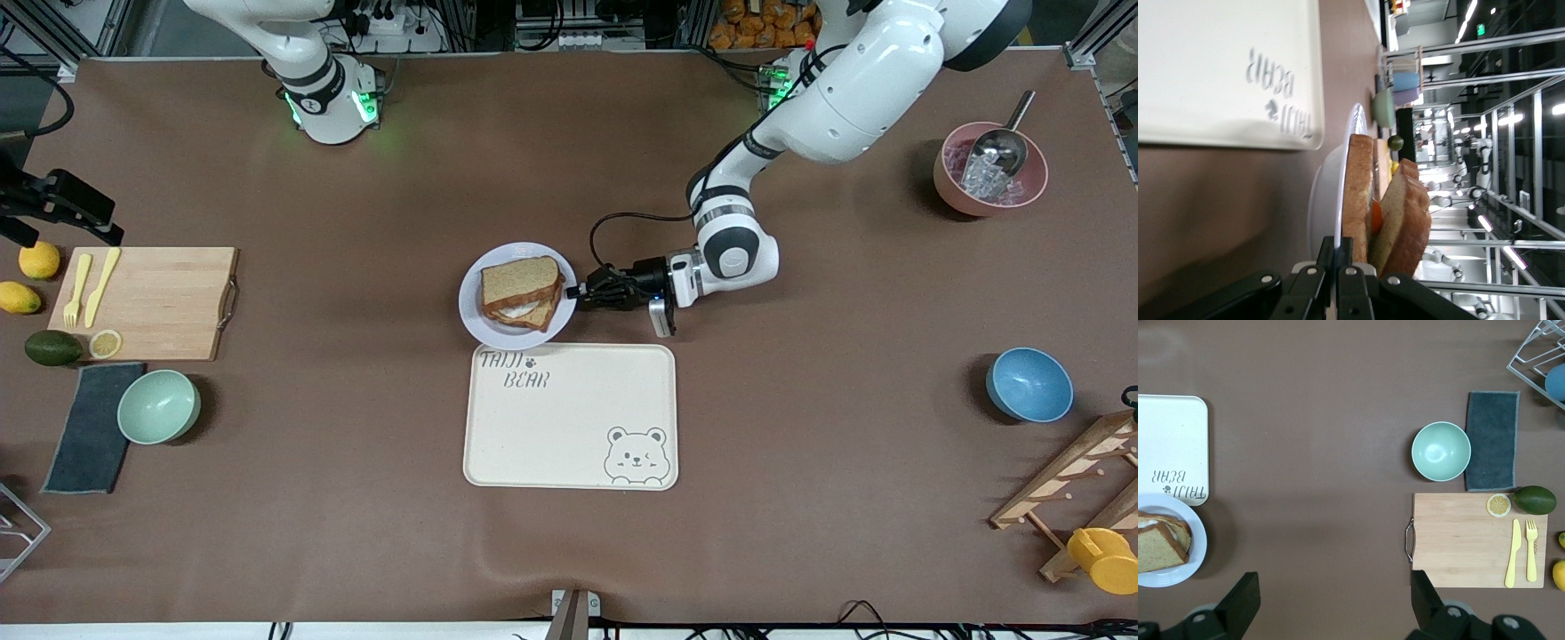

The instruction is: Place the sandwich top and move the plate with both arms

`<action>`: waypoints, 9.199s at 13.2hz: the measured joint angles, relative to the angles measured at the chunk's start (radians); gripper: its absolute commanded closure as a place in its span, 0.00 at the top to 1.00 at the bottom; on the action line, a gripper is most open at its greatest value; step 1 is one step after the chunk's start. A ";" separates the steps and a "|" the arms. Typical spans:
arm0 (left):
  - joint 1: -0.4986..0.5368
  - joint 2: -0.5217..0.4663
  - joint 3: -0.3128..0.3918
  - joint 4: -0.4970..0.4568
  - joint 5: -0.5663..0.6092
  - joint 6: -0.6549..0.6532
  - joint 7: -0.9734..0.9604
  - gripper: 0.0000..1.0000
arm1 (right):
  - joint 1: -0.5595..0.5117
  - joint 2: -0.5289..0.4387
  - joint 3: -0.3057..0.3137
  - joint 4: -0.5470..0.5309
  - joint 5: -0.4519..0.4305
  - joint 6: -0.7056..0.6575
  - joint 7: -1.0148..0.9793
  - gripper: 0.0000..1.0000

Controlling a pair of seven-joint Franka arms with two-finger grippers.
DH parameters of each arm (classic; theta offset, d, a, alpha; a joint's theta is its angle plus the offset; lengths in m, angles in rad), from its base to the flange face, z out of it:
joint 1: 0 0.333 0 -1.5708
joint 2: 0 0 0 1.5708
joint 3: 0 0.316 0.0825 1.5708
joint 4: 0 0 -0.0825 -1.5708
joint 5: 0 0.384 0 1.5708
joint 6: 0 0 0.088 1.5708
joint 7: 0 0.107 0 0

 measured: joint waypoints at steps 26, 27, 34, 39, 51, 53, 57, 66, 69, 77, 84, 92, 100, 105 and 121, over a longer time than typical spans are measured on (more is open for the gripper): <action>0.187 0.075 0.112 0.168 0.098 0.009 -0.087 0.00 | -0.002 0.010 -0.004 -0.001 0.000 -0.004 0.000 1.00; 0.185 0.089 0.112 0.181 0.098 0.009 -0.087 0.00 | -0.002 0.010 -0.004 -0.001 0.000 -0.004 0.000 1.00; 0.169 0.140 0.120 0.226 0.098 0.010 -0.087 0.47 | -0.002 0.012 -0.004 -0.001 0.000 -0.004 0.000 1.00; 0.172 0.140 0.132 0.240 0.159 0.033 -0.163 1.00 | -0.002 0.019 -0.005 -0.001 0.000 -0.004 0.000 1.00; 0.160 0.045 0.129 0.252 0.361 0.117 -0.482 1.00 | -0.003 0.019 -0.005 -0.001 0.000 -0.004 0.001 1.00; 0.159 0.013 0.129 0.252 0.453 0.123 -0.555 1.00 | -0.003 0.019 -0.005 -0.001 0.000 -0.004 0.001 1.00; 0.182 -0.053 0.141 0.254 0.819 0.129 -0.788 1.00 | -0.003 0.019 -0.005 -0.001 0.000 -0.004 0.001 1.00; 0.232 -0.124 0.172 0.453 1.722 -0.148 -1.183 1.00 | -0.003 0.022 -0.005 -0.001 0.000 -0.005 0.001 1.00; 0.227 -0.130 0.172 0.613 1.914 -0.383 -1.210 1.00 | -0.003 0.023 -0.005 -0.001 0.000 -0.006 0.001 1.00; 0.221 -0.339 0.171 0.694 2.179 -0.631 -1.322 1.00 | -0.003 0.024 -0.005 -0.003 0.000 -0.007 0.001 1.00; 0.216 -0.509 0.161 0.690 2.199 -0.767 -1.612 1.00 | -0.003 0.024 -0.005 -0.005 0.000 -0.007 0.001 1.00; 0.106 -0.548 0.279 0.670 2.195 -0.772 -1.647 1.00 | -0.003 0.024 -0.005 -0.006 0.000 -0.007 0.001 1.00; 0.174 -0.719 0.355 0.509 2.083 -0.758 -1.596 1.00 | -0.003 0.024 -0.005 -0.006 0.000 -0.007 0.001 1.00; 0.140 -0.743 0.386 0.478 2.083 -0.758 -1.591 1.00 | -0.003 0.024 -0.005 -0.006 0.000 -0.007 0.001 1.00; 0.072 -0.751 0.472 0.478 2.083 -0.757 -1.473 1.00 | -0.003 0.024 -0.005 -0.006 0.000 -0.007 0.001 1.00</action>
